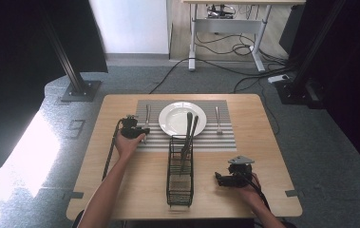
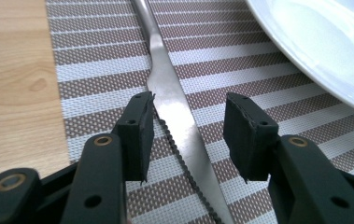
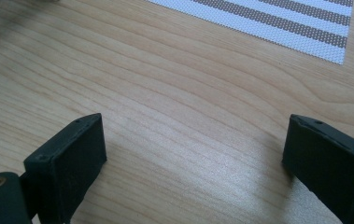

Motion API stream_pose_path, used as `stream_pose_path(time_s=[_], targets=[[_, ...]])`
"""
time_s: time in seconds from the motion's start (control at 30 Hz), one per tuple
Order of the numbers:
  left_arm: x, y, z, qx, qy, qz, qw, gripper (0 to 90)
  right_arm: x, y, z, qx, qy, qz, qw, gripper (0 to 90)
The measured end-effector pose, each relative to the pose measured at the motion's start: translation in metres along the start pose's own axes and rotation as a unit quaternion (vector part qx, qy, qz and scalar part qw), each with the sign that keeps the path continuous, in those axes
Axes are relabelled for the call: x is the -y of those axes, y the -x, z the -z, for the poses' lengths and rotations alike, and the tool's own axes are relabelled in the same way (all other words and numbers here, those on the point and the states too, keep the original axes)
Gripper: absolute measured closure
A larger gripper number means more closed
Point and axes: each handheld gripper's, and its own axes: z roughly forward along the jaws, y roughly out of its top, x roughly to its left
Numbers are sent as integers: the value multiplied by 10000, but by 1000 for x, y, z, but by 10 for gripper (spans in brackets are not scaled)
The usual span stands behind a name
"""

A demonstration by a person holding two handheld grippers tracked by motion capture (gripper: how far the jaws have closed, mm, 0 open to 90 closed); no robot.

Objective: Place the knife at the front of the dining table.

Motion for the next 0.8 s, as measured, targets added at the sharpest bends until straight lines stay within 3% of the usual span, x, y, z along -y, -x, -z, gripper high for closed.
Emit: stream_pose_path(time_s=[0.1, 0.33, 0.6, 0.8], targets=[[1, 3, 10, -37, 61, -137, 9999, 506, 0, 0, 0, -3, -1, 1, 10000, 62], [10, 13, 43, 266, 262, -396, 9985, 421, 0, 0, 0, -8, -4, 10, 10000, 62], [27, 29, 82, 710, 611, -628, 9936, 362, 0, 0, 0, -3, -11, 4, 10000, 62], [41, 37, 105, 902, 762, -734, 9903, 353, 0, 0, 0, -14, -9, 18, 10000, 63]])
